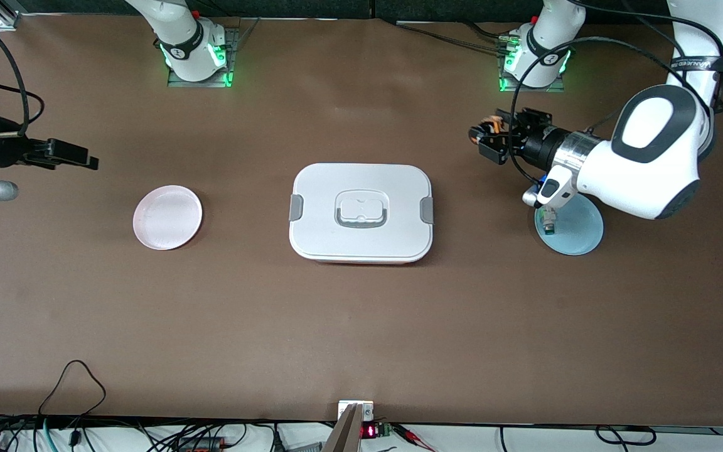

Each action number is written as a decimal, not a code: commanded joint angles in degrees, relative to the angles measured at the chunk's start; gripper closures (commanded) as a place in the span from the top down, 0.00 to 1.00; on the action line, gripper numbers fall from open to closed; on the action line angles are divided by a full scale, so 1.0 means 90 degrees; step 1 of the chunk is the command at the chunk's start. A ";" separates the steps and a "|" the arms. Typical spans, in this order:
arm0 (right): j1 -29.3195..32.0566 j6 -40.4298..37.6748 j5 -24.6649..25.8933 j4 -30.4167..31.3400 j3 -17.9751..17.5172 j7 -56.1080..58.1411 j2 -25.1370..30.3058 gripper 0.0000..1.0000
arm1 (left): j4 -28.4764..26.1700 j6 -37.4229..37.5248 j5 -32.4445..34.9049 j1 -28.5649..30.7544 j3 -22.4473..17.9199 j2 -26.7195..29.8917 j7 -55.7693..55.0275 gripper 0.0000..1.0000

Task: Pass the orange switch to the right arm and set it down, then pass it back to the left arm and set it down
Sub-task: 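Carry the switch over the box while the right gripper reaches toward it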

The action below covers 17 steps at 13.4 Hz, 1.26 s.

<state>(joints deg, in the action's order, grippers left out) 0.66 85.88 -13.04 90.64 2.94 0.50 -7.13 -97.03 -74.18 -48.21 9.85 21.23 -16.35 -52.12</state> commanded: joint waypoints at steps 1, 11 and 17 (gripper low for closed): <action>0.0004 -0.0128 -0.0657 -0.0042 -0.0024 0.0042 -0.0057 1.00 | 0.0925 0.0176 -0.0891 -0.0030 0.0461 -0.0146 -0.1839 0.00; -0.0006 0.0457 -0.5022 0.1557 -0.0248 0.1054 0.0128 1.00 | 0.1084 -0.2206 -0.3432 -0.1114 0.0610 -0.0390 -0.3514 0.00; -0.0357 0.0625 -0.7180 0.2721 -0.0337 0.2404 0.0177 1.00 | 0.1455 -0.2549 -0.3404 -0.1388 0.0600 -0.0664 -0.3993 0.00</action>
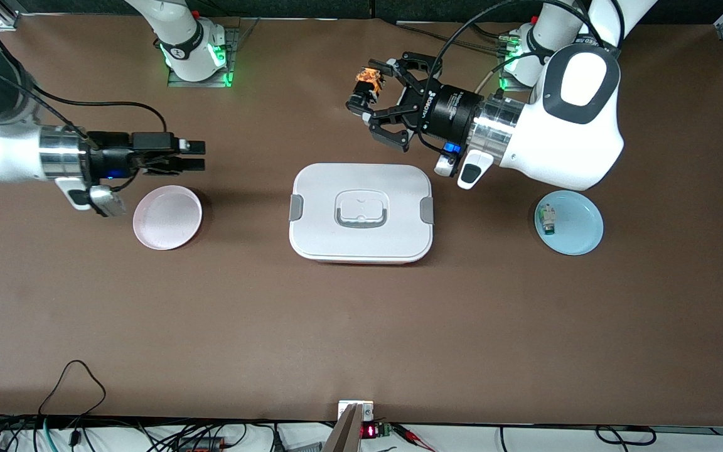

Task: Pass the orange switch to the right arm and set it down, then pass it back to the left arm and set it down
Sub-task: 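Carry the switch over the box while the right gripper reaches toward it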

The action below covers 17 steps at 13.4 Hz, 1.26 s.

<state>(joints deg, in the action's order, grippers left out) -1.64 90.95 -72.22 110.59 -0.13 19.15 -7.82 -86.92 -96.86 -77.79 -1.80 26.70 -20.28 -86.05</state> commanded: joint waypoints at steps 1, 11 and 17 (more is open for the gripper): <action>-0.0198 0.0031 -0.0773 0.0602 0.0005 0.0458 0.0303 1.00 | 0.0332 -0.0029 -0.0107 -0.0083 -0.0007 -0.0227 -0.0224 0.00; -0.1146 0.0818 -0.2384 0.0662 -0.0481 0.0665 0.0684 1.00 | 0.0332 -0.0019 -0.0107 -0.0024 -0.0027 -0.0217 -0.0224 0.00; -0.1195 0.2012 -0.3635 0.0652 -0.1352 0.0616 0.0684 1.00 | 0.0332 -0.0019 -0.0107 -0.0024 -0.0027 -0.0217 -0.0224 0.00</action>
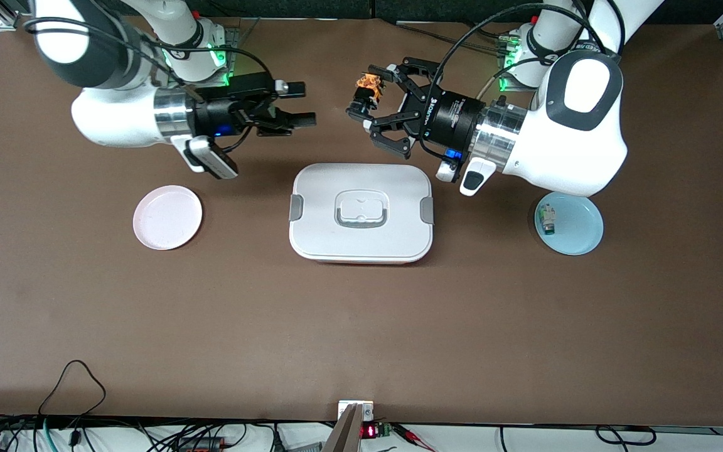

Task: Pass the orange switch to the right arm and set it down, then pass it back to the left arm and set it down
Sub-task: 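Carry the switch over the box while the right gripper reaches toward it, then close the right gripper on the orange switch held by the left gripper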

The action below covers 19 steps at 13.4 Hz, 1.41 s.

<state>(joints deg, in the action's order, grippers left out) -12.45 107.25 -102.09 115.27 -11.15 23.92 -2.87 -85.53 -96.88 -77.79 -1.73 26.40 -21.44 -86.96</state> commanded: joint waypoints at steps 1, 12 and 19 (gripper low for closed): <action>-0.0023 0.0338 -0.0432 0.0132 -0.0196 0.0086 0.0133 1.00 | 0.0177 -0.0017 -0.0107 -0.0032 0.0006 -0.0089 -0.0123 0.00; -0.0365 0.1433 -0.1039 0.0053 -0.0596 0.0105 0.0221 0.99 | 0.0177 -0.0017 -0.0126 -0.0013 0.0006 -0.0089 -0.0123 0.00; -0.0365 0.1443 -0.1059 -0.0005 -0.0626 0.0067 0.0192 0.97 | 0.0177 -0.0017 -0.0136 -0.0013 -0.0004 -0.0099 -0.0123 0.00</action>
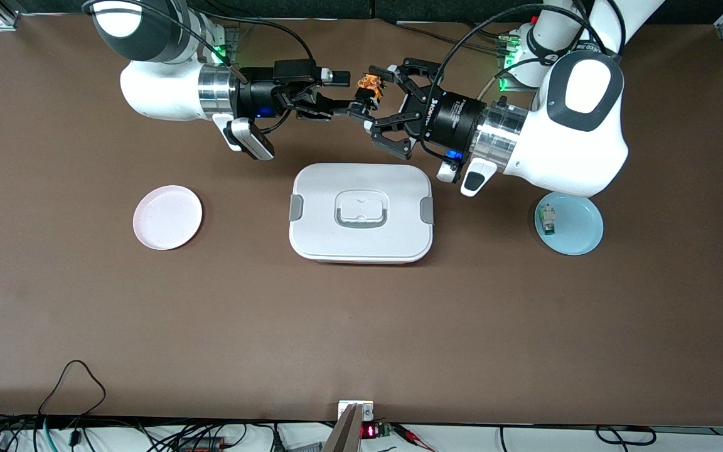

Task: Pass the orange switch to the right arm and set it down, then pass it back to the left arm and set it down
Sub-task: 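Close the right gripper on the orange switch held by the left gripper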

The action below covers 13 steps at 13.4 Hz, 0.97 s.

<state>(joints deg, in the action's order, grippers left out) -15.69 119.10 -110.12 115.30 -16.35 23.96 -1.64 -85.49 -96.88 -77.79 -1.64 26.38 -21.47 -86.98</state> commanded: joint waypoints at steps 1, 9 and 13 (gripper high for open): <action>-0.0004 0.0126 -0.0176 -0.0018 -0.0048 0.0063 0.0046 0.96 | 0.0173 -0.0016 -0.0136 -0.0022 0.0008 -0.0086 -0.0121 0.00; -0.0170 0.0428 -0.0860 -0.0018 -0.0048 0.0306 -0.0022 0.96 | 0.0173 -0.0016 -0.0136 -0.0022 0.0008 -0.0095 -0.0121 0.00; -0.0180 0.0438 -0.0860 -0.0018 -0.0048 0.0405 -0.0052 0.75 | 0.0173 -0.0016 -0.0136 -0.0022 -0.0002 -0.0095 -0.0121 0.00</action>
<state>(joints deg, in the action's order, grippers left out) -16.91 122.21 -116.38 115.29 -16.54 25.92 -2.12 -85.49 -96.88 -77.79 -1.64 26.38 -21.49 -86.98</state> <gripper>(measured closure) 0.066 0.278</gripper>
